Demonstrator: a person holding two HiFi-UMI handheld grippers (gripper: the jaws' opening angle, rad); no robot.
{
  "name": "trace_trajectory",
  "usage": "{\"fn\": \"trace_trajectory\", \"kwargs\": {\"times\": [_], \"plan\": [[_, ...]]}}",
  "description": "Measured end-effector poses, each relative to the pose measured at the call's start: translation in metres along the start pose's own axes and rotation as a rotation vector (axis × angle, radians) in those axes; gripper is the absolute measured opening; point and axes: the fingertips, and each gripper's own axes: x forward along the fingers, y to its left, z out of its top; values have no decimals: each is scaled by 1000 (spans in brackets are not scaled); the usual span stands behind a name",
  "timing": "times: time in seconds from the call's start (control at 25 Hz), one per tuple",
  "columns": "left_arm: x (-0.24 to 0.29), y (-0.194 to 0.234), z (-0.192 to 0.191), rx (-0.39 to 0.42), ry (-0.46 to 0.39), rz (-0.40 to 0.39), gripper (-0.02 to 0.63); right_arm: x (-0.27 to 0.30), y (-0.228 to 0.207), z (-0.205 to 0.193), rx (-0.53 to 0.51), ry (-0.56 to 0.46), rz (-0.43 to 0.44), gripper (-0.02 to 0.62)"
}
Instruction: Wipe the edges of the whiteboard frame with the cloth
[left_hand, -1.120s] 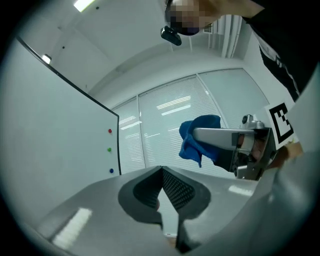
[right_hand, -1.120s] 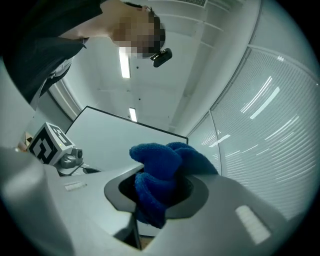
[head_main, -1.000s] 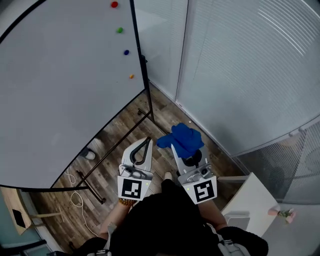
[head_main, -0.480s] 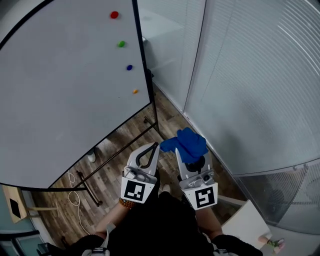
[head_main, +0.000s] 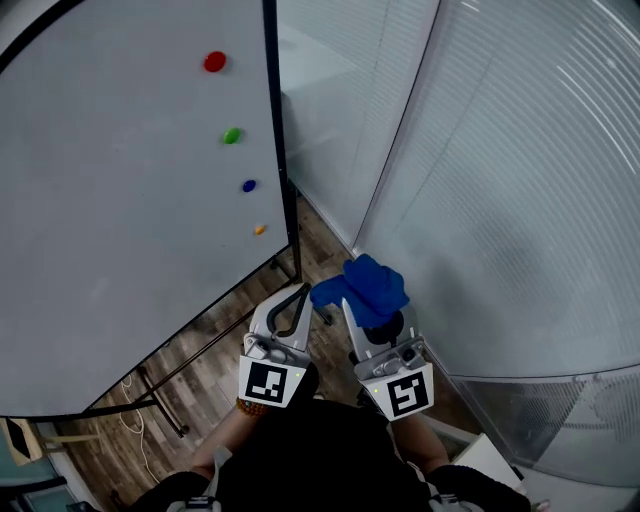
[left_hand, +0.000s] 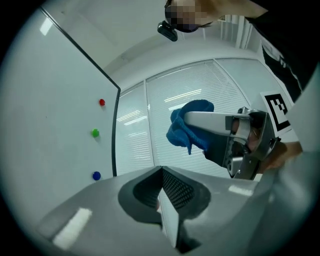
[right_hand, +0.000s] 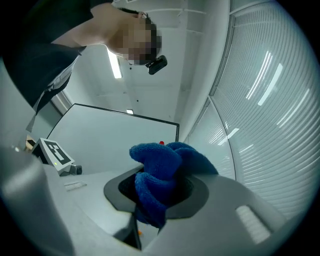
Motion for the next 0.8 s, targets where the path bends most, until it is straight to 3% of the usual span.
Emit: {"fn": "trace_trajectory", "kwargs": {"times": [0.12,0.52,0.68,0.8], "plan": [[29,40,-8,-74,-10,51,0,47,-17,-17,-15,-9,28,114],[90,123,-32,-68,4,143,0,164,-58,-38,-40,-127,136,115],[107,134,-3,-50,4,206,0,213,-88,4,-26,-215,205,115],[109,139,-5,-48,9,253,0,248,-96,28,-28,-305,254,117]]}}
